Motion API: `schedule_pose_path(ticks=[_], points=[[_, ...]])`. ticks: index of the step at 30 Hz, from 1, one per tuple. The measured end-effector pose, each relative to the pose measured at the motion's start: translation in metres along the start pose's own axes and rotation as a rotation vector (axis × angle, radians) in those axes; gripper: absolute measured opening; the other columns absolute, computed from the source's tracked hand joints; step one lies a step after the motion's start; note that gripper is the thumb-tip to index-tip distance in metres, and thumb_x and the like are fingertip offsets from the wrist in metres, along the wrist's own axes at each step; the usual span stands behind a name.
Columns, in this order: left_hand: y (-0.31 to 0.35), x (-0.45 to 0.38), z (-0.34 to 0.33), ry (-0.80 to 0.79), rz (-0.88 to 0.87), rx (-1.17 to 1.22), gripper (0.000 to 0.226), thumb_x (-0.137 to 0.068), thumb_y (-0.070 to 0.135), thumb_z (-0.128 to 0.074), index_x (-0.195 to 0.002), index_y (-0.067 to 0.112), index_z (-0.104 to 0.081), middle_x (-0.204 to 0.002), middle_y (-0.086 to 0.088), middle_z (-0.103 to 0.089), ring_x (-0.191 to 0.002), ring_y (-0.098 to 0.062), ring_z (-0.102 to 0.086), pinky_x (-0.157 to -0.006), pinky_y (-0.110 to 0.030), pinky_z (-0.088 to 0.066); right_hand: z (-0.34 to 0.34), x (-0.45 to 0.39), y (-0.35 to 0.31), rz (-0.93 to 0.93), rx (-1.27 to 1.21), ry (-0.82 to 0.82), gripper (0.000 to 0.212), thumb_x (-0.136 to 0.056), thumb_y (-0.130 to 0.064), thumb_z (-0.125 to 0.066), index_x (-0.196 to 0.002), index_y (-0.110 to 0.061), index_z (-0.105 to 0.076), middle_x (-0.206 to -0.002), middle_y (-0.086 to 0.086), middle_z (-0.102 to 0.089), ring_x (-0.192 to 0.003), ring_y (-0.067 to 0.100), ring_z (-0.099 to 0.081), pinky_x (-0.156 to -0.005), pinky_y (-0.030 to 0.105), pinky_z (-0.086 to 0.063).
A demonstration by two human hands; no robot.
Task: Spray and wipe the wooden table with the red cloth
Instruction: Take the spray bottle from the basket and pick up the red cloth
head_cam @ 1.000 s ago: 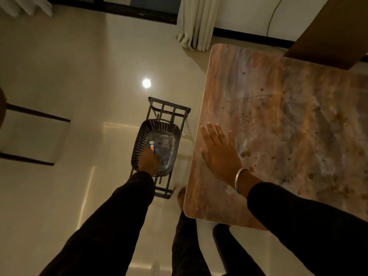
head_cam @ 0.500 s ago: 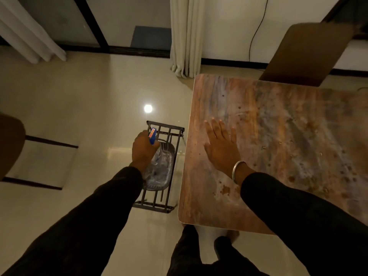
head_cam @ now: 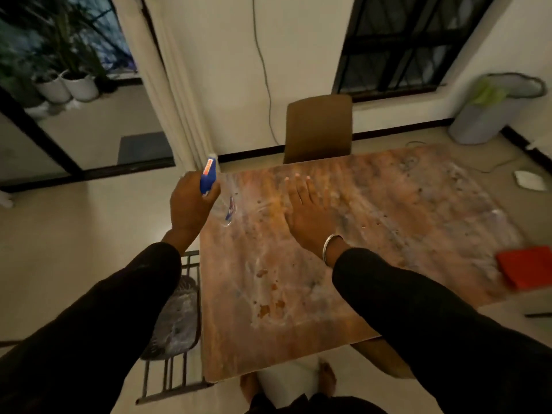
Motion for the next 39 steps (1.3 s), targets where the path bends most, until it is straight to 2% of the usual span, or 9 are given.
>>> schedule_pose_path(ticks=[6, 11, 16, 20, 25, 28, 30, 34, 39], points=[[0.119, -0.016, -0.055, -0.027, -0.102, 0.175, 0.039, -0.088, 0.059, -0.057, -0.089, 0.021, -0.054, -0.081, 0.006, -0.051, -0.076, -0.012, -0.049, -0.061, -0.022, -0.033, 0.052, 0.033, 0.11, -0.145, 0.009, 0.062, 0.071, -0.111, -0.043, -0.037, -0.171, -0.021, -0.006, -0.179, 0.008, -0.002, -0.165, 0.033, 0.001, -0.127, 0.069, -0.006], [0.217, -0.009, -0.118, -0.235, -0.161, 0.438, 0.045, -0.087, 0.059, -0.059, -0.105, 0.019, -0.051, -0.09, -0.001, -0.062, -0.074, -0.016, -0.06, -0.062, -0.033, -0.05, 0.084, 0.076, 0.196, -0.309, 0.031, 0.117, 0.074, -0.11, -0.039, -0.043, -0.171, -0.019, -0.006, -0.179, 0.009, 0.0, -0.165, 0.034, 0.0, -0.129, 0.064, -0.01], [0.311, 0.017, -0.186, -0.506, -0.266, 0.685, 0.036, -0.085, 0.06, -0.059, -0.1, 0.031, -0.045, -0.085, -0.004, -0.056, -0.068, -0.011, -0.052, -0.062, -0.026, -0.046, 0.098, 0.137, 0.273, -0.526, 0.106, 0.111, 0.072, -0.111, -0.041, -0.039, -0.17, -0.019, -0.003, -0.179, 0.008, 0.0, -0.166, 0.032, 0.001, -0.128, 0.07, -0.006], [0.377, 0.055, -0.238, -0.66, -0.303, 0.788, 0.045, -0.085, 0.063, -0.058, -0.105, 0.023, -0.049, -0.076, 0.004, -0.051, -0.059, -0.001, -0.047, -0.054, -0.015, -0.044, 0.101, 0.192, 0.337, -0.677, 0.08, 0.127, 0.07, -0.111, -0.039, -0.039, -0.17, -0.02, -0.006, -0.179, 0.008, 0.0, -0.165, 0.031, 0.001, -0.128, 0.069, -0.007], [0.45, 0.102, -0.295, -0.767, -0.356, 0.742, 0.043, -0.087, 0.046, -0.069, -0.108, 0.015, -0.046, -0.079, -0.008, -0.051, -0.06, -0.005, -0.045, -0.055, -0.015, -0.043, 0.098, 0.255, 0.423, -0.866, 0.017, 0.13, 0.07, -0.11, -0.039, -0.041, -0.17, -0.018, -0.011, -0.178, 0.011, -0.008, -0.165, 0.034, -0.007, -0.128, 0.064, -0.018], [0.484, 0.123, -0.332, -0.84, -0.325, 0.682, 0.036, -0.086, 0.032, -0.071, -0.105, 0.021, -0.043, -0.086, -0.013, -0.056, -0.064, -0.017, -0.053, -0.059, -0.031, -0.052, 0.088, 0.286, 0.488, -0.969, -0.078, 0.088, 0.069, -0.11, -0.032, -0.043, -0.17, -0.016, -0.013, -0.177, 0.014, -0.013, -0.163, 0.038, -0.013, -0.127, 0.061, -0.026], [0.503, 0.136, -0.36, -0.881, -0.307, 0.649, 0.033, -0.085, 0.032, -0.071, -0.103, 0.026, -0.044, -0.087, -0.01, -0.06, -0.067, -0.024, -0.061, -0.06, -0.035, -0.055, 0.073, 0.304, 0.535, -1.031, -0.154, 0.025, 0.07, -0.109, -0.029, -0.045, -0.17, -0.017, -0.012, -0.175, 0.016, -0.017, -0.16, 0.041, -0.022, -0.123, 0.06, -0.033], [0.528, 0.152, -0.408, -0.945, -0.275, 0.623, 0.033, -0.083, 0.044, -0.069, -0.106, 0.034, -0.047, -0.09, 0.008, -0.068, -0.076, -0.012, -0.069, -0.063, -0.028, -0.059, 0.033, 0.324, 0.615, -1.069, -0.306, -0.148, 0.073, -0.107, -0.024, -0.052, -0.169, -0.019, -0.015, -0.17, 0.018, -0.026, -0.145, 0.044, -0.045, -0.115, 0.053, -0.044], [0.544, 0.163, -0.456, -1.003, -0.21, 0.598, 0.038, -0.082, 0.041, -0.071, -0.112, 0.028, -0.051, -0.096, 0.009, -0.072, -0.08, -0.01, -0.071, -0.071, -0.032, -0.061, -0.006, 0.316, 0.675, -1.018, -0.312, -0.313, 0.075, -0.106, -0.025, -0.055, -0.17, -0.022, -0.016, -0.172, 0.018, -0.02, -0.152, 0.045, -0.034, -0.121, 0.053, -0.039]])
Point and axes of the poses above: each hand's wrist, its own x-axis away from the middle knuckle, its own z-axis out of the back of the hand, y = z × x, the point moved 8 cm from there along -x, towards the middle knuckle
